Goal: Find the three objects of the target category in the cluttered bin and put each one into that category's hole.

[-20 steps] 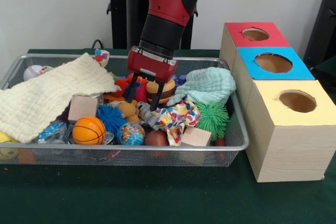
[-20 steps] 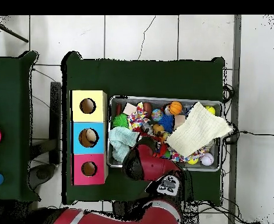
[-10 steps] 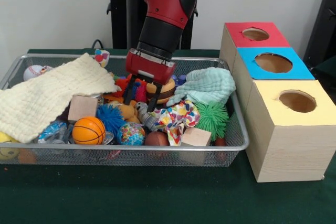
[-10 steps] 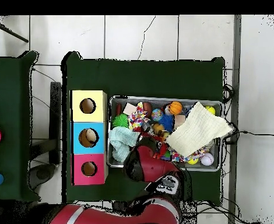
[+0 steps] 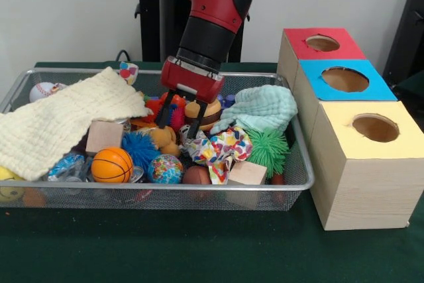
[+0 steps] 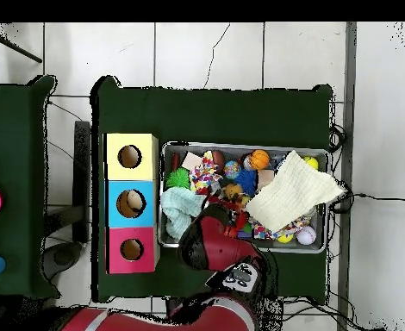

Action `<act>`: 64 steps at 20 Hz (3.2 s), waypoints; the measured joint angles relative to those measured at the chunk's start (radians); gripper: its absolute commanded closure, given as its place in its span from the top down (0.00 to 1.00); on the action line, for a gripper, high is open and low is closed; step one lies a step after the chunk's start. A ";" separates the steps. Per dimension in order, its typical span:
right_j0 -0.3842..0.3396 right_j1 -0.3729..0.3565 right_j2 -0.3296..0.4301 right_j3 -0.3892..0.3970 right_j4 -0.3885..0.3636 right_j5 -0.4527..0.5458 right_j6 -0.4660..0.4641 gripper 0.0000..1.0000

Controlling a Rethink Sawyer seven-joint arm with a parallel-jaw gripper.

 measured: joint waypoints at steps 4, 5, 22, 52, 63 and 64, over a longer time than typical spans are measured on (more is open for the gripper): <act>-0.005 -0.035 0.000 0.001 0.000 0.034 0.000 1.00; -0.008 -0.042 0.000 0.001 0.000 0.043 0.000 1.00; -0.072 0.000 0.017 0.001 0.000 0.067 0.000 1.00; -0.106 -0.043 0.082 0.031 0.003 0.124 0.000 1.00; -0.118 -0.042 0.093 0.031 0.003 0.114 0.000 1.00; -0.118 -0.042 0.093 0.031 0.003 0.112 0.000 1.00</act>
